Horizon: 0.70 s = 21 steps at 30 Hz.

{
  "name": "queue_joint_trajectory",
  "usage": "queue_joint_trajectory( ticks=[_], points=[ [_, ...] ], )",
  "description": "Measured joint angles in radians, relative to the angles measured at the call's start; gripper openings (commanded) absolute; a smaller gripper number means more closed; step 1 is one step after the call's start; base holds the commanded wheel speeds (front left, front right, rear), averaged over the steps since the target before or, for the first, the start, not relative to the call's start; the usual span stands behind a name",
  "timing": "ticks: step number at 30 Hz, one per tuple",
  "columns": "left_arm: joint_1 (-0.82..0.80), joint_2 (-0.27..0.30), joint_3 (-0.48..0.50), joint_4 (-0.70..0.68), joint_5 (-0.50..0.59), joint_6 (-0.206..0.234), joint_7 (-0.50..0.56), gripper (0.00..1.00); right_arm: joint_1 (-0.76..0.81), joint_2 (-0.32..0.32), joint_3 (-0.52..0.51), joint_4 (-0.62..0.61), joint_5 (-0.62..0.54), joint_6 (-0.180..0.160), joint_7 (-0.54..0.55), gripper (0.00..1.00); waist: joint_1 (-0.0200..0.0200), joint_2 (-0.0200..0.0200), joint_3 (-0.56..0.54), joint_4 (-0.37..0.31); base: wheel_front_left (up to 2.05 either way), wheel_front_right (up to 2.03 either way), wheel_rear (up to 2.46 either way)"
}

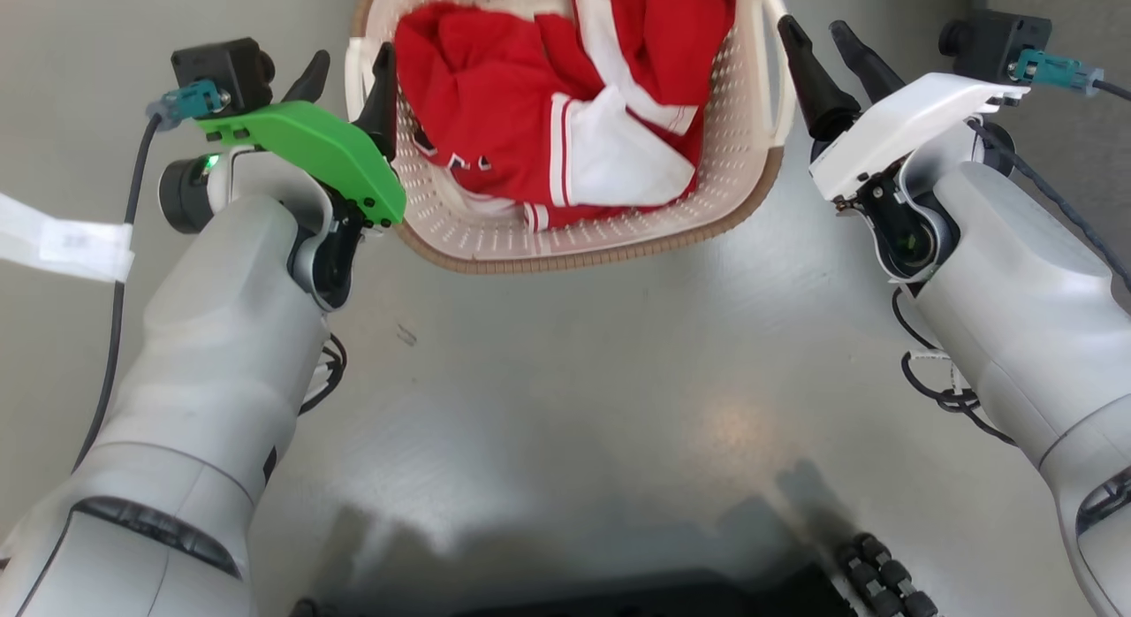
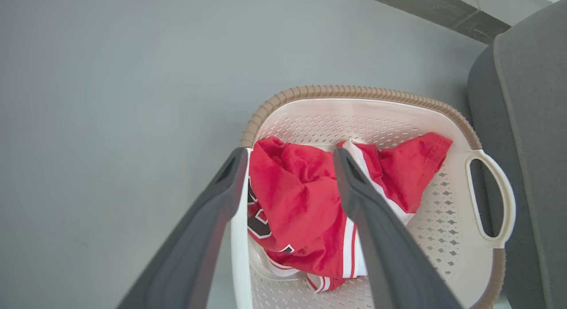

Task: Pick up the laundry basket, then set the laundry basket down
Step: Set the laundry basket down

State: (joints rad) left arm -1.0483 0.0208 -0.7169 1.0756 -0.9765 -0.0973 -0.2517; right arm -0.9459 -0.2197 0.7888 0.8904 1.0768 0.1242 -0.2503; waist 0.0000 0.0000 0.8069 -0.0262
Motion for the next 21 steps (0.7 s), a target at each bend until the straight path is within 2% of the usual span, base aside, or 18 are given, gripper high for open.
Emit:
queue_joint_trajectory(
  ticks=[11,21],
  points=[
    [0.087,0.051,0.083,-0.110,0.062,-0.010,0.000,1.00,0.058,-0.023,-0.076,-0.092,-0.072,0.000,0.000,1.00,0.0000,0.0000,-0.137,-0.010,0.00,0.00,0.00],
    [0.174,0.072,0.179,-0.244,0.130,-0.013,0.000,1.00,0.121,-0.044,-0.171,-0.193,-0.166,0.000,-0.001,1.00,0.0000,0.0000,-0.251,-0.019,0.00,0.00,0.00]
  ],
)
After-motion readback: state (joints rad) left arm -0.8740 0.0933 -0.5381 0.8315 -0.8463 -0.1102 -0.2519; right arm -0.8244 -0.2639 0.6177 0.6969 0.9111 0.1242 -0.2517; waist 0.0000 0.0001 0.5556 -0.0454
